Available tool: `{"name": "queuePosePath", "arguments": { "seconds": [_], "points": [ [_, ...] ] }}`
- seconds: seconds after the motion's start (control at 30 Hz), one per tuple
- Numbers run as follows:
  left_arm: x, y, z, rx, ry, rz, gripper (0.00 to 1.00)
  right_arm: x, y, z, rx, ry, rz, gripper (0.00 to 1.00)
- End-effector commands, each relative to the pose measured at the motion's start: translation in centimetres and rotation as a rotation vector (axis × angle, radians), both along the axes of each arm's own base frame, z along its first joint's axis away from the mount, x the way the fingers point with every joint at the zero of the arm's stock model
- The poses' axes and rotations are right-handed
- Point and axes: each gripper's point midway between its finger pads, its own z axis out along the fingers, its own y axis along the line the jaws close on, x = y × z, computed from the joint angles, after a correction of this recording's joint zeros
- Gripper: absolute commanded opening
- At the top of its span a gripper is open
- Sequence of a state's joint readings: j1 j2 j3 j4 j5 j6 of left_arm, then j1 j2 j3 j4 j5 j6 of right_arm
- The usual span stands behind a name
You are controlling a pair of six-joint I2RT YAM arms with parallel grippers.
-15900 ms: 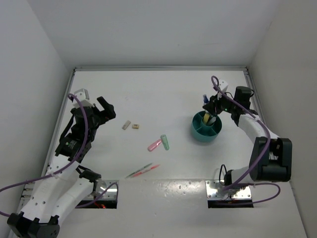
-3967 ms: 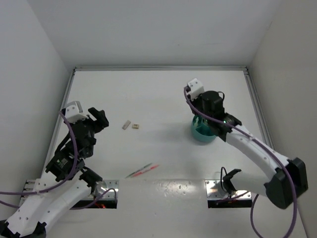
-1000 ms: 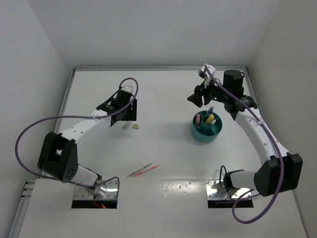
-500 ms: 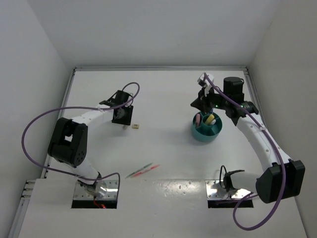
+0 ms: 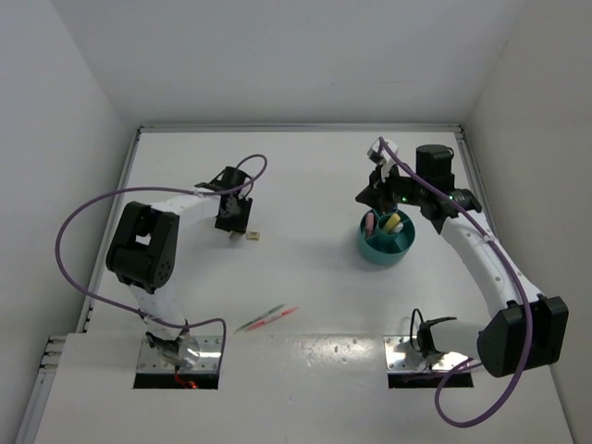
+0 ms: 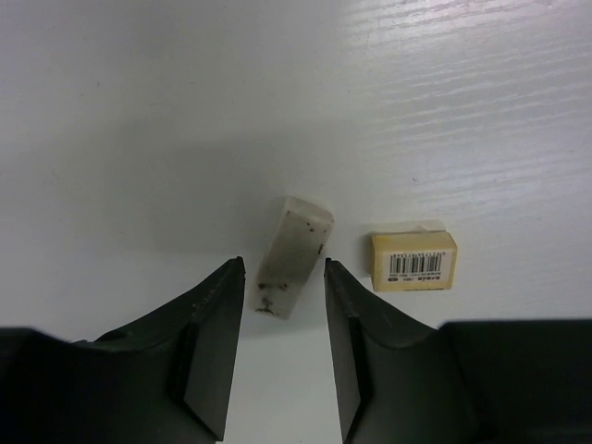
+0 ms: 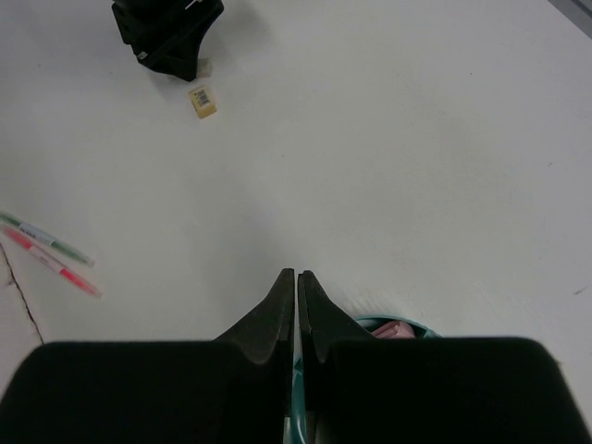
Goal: Sort the stationery into containers
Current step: Pick up the stationery from the center of the board.
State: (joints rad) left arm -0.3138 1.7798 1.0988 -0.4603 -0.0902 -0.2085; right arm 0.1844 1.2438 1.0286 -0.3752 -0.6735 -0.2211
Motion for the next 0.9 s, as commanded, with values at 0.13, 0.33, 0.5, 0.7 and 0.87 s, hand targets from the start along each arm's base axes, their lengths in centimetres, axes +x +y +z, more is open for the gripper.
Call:
{"name": "queuePosePath", "arguments": {
  "seconds": [0.13, 0.33, 0.5, 0.7, 0.87],
  "points": [
    [1.9, 0.4, 0.1, 0.011, -0.016, 0.006, 0.45, 0.3, 0.0, 0.9, 0.015, -0.034, 0.023, 0.04],
    [2.3, 0.3, -0.1, 0.011, -0.016, 0.006, 0.44, 0.3, 0.0, 0.9, 0.015, -0.034, 0.023, 0.05],
    [3.0, -0.3, -0.4, -0.005, -0.010, -0.002, 0.44, 0.3, 0.0, 0.9, 0.015, -0.034, 0.023, 0.05],
    [3.1, -0.5, -0.9, -0.008, 0.009, -0.005, 0.37, 0.3, 0.0, 0.9, 0.015, -0.034, 0.023, 0.05],
    [3.0, -0.5, -0.6, -0.008, 0.008, -0.005, 0.21, 0.3, 0.0, 0.9, 0.015, -0.034, 0.023, 0.05]
  ]
}}
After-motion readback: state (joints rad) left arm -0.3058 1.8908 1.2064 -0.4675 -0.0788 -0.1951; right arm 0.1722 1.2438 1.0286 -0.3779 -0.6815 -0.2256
